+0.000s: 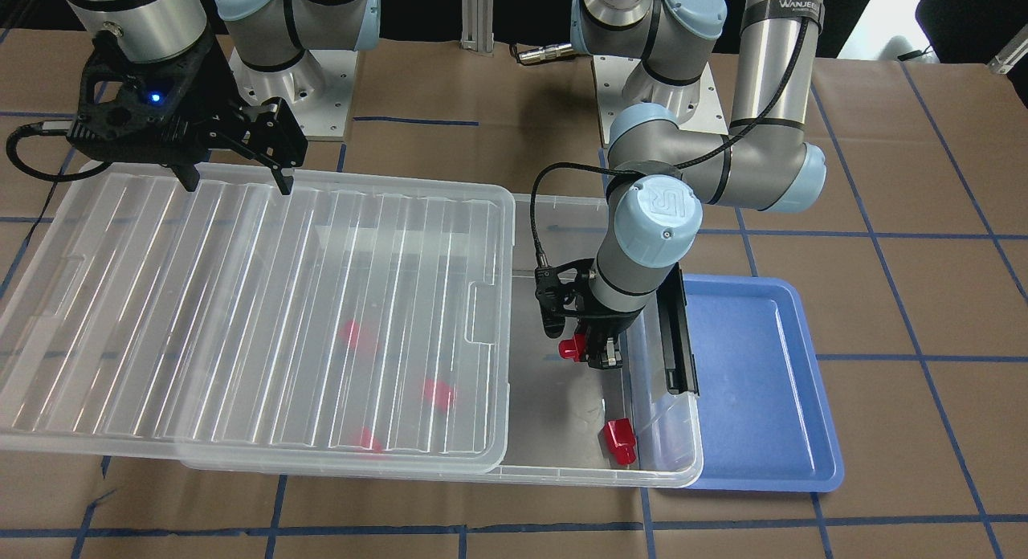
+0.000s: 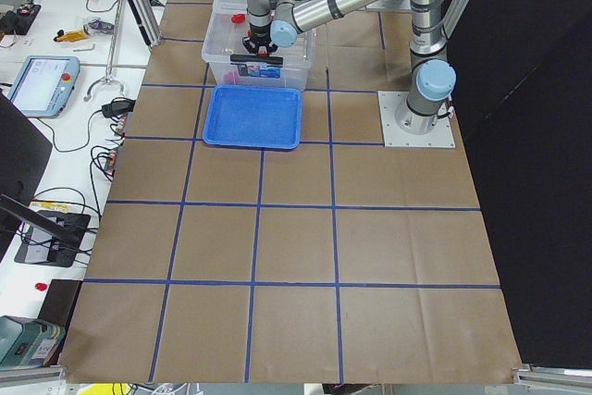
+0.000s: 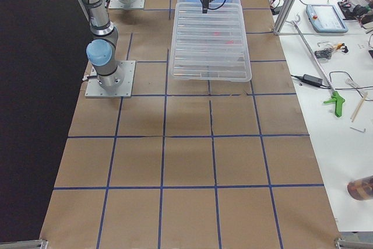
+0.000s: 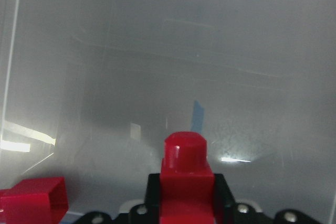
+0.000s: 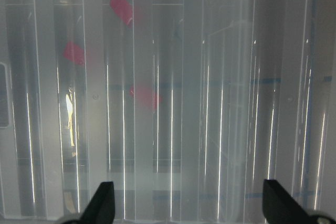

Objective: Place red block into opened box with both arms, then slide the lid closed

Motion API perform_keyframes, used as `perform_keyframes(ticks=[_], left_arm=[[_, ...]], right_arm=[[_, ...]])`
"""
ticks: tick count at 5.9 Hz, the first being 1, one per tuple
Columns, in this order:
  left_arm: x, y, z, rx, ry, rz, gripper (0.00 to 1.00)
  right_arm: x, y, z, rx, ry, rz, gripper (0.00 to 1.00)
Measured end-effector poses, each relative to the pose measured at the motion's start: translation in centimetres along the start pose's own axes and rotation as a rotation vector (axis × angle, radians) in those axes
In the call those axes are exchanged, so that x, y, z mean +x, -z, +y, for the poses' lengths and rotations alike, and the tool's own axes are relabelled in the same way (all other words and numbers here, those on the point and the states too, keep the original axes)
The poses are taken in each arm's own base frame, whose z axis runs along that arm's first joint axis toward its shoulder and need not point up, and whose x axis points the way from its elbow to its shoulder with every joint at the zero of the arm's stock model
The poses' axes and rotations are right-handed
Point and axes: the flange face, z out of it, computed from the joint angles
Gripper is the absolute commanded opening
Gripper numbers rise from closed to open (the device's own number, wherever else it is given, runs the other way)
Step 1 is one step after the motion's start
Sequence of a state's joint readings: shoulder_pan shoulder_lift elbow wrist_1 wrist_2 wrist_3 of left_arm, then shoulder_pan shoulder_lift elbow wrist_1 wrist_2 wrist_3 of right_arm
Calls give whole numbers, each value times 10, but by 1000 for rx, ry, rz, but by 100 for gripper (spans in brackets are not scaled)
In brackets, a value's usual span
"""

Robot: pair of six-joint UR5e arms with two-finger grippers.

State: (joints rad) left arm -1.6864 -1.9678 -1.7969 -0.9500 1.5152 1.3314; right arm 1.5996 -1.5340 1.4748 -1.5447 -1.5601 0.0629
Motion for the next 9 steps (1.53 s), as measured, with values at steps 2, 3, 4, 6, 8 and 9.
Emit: perform_keyframes(ticks=[2,3,4,6,8,9], left_arm=[[-3,-22,0,-8,0,29,98],[-4,-21,-1,-8,-3,29,98],[-3,-9,-3,-6,-7,14,98],[4,42,-5,-2,8,-13,98],[13,117,-8,-16,67,17,98],[18,153,-7,-25,121,25,98]], right_arm=[[1,0,0,-1,-1,1,100],[1,0,0,-1,-1,2,100],[1,0,0,-1,-1,2,100],[1,0,0,-1,-1,2,100],[4,-1,-2,-2,-1,5,100],[14,-3,-5,0,2,12,100]])
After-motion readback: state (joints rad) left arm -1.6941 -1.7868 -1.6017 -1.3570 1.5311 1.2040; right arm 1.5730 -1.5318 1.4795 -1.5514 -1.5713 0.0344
